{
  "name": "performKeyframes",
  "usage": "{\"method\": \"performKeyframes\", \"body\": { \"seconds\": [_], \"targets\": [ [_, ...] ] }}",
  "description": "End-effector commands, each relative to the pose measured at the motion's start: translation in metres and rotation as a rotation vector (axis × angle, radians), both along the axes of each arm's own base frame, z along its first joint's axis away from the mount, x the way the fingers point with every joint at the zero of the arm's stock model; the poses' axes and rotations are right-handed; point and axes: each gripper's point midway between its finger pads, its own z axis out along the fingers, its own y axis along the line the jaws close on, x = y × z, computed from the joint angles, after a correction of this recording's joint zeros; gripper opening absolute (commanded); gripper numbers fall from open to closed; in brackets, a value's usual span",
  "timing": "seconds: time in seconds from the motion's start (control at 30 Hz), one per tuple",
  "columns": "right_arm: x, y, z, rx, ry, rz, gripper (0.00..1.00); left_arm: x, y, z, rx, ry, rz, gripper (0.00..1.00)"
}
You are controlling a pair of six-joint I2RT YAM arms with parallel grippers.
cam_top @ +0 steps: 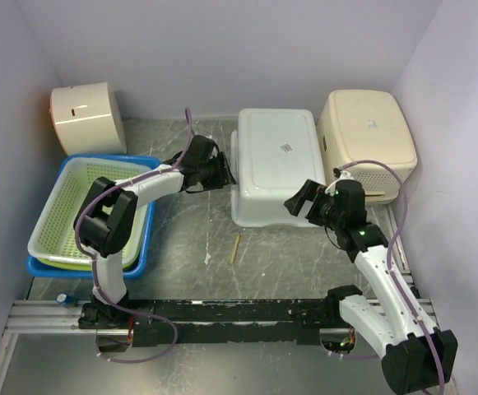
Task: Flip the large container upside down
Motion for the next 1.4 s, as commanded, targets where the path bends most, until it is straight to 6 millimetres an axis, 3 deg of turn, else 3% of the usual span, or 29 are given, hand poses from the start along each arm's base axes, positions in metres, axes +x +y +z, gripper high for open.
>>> {"method": "performKeyframes", "body": {
  "seconds": [0.0, 0.2, 0.47, 0.6, 0.7, 0.87, 1.1, 1.17, 1.37],
  "targets": [
    [0.005, 0.025, -0.013, 0.1, 0.001, 0.078, 1.0, 0.015, -0.007, 0.03, -0.006, -0.084, -0.009, 0.63],
    [0.051, 0.023, -0.022, 0.109, -0.046, -0.026, 1.0, 0.029, 0.019, 0.069, 0.052, -0.15, 0.008, 0.66],
    [0.114, 0.014, -0.022, 0.08, -0.072, -0.173, 1.0, 0.023, 0.06, 0.154, 0.129, -0.322, 0.03, 0.78],
    [0.127, 0.017, -0.025, 0.091, -0.053, -0.184, 1.0, 0.01, 0.085, 0.185, 0.16, -0.382, 0.048, 0.82],
    [0.128, 0.019, -0.023, 0.097, -0.059, -0.171, 1.0, 0.0, 0.108, 0.194, 0.205, -0.399, 0.081, 0.86],
    [0.113, 0.023, -0.004, 0.101, -0.07, -0.119, 1.0, -0.012, 0.151, 0.192, 0.345, -0.411, 0.155, 0.93],
    [0.082, 0.007, 0.026, 0.044, -0.127, -0.127, 1.0, -0.038, 0.219, 0.158, 0.728, -0.297, 0.151, 0.96],
    [0.078, 0.004, 0.029, 0.03, -0.132, -0.13, 1.0, -0.047, 0.228, 0.151, 0.751, -0.256, 0.159, 0.94],
    [0.078, 0.008, 0.029, 0.014, -0.104, -0.097, 1.0, -0.1, 0.251, 0.109, 0.772, 0.003, 0.203, 0.86]
  ]
}}
